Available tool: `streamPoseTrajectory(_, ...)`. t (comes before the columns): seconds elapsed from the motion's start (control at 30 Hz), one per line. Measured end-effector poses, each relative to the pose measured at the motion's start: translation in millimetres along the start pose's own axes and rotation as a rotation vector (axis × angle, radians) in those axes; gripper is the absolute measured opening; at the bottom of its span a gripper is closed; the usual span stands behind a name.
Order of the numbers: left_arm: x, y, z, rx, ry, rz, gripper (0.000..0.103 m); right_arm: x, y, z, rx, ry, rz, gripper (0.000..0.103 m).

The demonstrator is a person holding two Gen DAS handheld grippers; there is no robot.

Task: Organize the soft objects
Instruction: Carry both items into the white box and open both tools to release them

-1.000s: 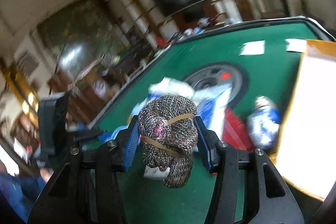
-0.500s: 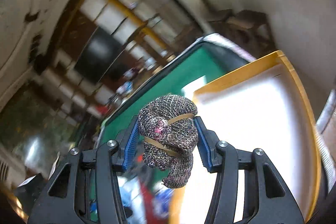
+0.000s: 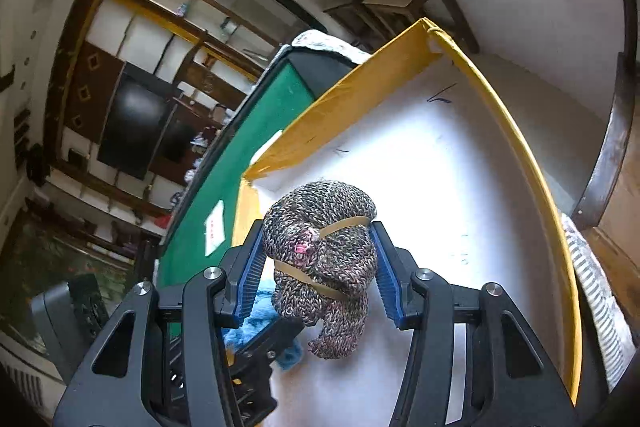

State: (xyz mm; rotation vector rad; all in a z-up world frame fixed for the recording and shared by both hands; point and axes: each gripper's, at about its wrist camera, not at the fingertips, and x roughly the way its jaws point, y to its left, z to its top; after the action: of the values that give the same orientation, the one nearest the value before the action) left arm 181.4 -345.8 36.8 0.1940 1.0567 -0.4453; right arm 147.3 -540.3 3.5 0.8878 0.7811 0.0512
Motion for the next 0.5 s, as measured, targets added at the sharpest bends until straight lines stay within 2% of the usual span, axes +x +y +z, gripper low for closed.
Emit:
streamPoseTrajectory(0.27,-1,2,-3,-0.025,0.003,0.008,0.051,10,0,-1,-0.017,0.004,-0.046,0.053)
streamPoseTrajectory(0.5,6,3,-4,-0.03,0.039,-0.019,0.051,11,-3,-1,-0.016,0.011,-0.051,0.053)
